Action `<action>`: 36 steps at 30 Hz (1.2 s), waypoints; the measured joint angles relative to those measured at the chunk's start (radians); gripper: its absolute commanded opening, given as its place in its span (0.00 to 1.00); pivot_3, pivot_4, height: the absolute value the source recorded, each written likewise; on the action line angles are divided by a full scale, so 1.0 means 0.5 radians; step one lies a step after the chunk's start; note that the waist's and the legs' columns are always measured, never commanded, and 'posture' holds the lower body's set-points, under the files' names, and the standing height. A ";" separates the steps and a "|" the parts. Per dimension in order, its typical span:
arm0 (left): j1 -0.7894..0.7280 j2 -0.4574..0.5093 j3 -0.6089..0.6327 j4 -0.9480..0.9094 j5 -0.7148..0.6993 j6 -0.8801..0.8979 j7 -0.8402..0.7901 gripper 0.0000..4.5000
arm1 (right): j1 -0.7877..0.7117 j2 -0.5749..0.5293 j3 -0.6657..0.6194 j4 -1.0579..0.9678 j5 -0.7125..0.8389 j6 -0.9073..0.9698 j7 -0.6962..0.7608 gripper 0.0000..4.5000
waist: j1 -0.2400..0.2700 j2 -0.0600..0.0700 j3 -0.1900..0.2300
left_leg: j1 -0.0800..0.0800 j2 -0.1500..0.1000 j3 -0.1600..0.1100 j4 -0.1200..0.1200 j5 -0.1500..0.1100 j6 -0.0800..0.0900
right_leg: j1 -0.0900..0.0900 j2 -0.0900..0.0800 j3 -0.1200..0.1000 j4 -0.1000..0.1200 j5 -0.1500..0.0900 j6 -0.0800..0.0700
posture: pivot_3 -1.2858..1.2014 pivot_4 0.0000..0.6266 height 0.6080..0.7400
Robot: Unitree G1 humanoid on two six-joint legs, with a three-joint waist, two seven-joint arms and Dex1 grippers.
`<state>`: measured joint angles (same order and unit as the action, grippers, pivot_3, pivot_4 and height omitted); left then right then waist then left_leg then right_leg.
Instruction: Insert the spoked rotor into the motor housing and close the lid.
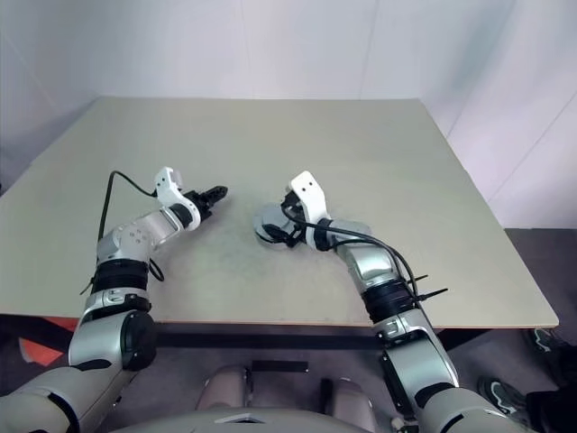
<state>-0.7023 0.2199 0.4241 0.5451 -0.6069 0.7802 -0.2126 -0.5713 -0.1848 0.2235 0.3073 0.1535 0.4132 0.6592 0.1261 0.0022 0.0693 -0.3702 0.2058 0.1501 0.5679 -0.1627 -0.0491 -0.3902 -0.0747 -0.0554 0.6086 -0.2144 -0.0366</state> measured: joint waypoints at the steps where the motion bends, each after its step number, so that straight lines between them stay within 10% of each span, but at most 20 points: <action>1: 0.000 0.000 0.000 0.000 0.000 0.000 0.000 0.59 | 0.000 -0.001 0.005 0.000 -0.004 -0.006 0.011 0.87 | -0.001 0.000 0.000 | 0.000 0.000 0.000 0.000 0.000 0.000 | 0.000 0.000 0.000 0.000 0.000 0.000 | 0.52 0.00 1.00; 11: 0.001 0.000 0.004 0.000 0.001 -0.015 0.001 0.59 | -0.004 -0.058 -0.031 -0.005 -0.030 -0.101 0.050 0.08 | -0.003 0.000 0.000 | 0.000 0.000 0.000 0.005 -0.004 0.006 | 0.002 0.000 0.000 0.000 0.000 0.000 | 0.52 0.00 1.00; 24: 0.006 -0.004 0.002 0.000 0.002 -0.016 0.001 0.59 | -0.007 -0.077 -0.031 -0.011 -0.024 -0.054 0.140 0.08 | -0.004 0.000 0.000 | 0.000 0.000 0.001 0.008 -0.005 0.009 | 0.002 0.000 0.000 0.001 0.000 0.000 | 0.52 0.00 1.00; 34: 0.006 -0.004 0.000 0.000 0.004 -0.016 0.001 0.59 | -0.011 -0.055 -0.036 -0.011 -0.016 -0.081 0.129 0.77 | -0.003 0.000 0.000 | 0.000 0.001 0.001 0.008 -0.005 0.009 | 0.002 0.000 0.000 0.001 0.000 0.000 | 0.52 0.00 1.00; 36: 0.006 -0.004 0.000 0.000 0.004 -0.017 0.001 0.59 | -0.011 -0.057 -0.026 -0.011 -0.023 -0.087 0.147 0.77 | -0.003 0.000 0.000 | 0.000 0.001 0.001 0.008 -0.005 0.009 | 0.002 0.000 0.000 0.001 0.000 0.000 | 0.52 0.00 1.00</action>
<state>-0.6994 0.2179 0.4243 0.5450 -0.6048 0.7719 -0.2119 -0.5766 -0.2134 0.2106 0.3016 0.1420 0.3698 0.7330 0.1244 0.0021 0.0693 -0.3703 0.2061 0.1505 0.5717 -0.1654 -0.0447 -0.3892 -0.0747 -0.0553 0.6089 -0.2144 -0.0368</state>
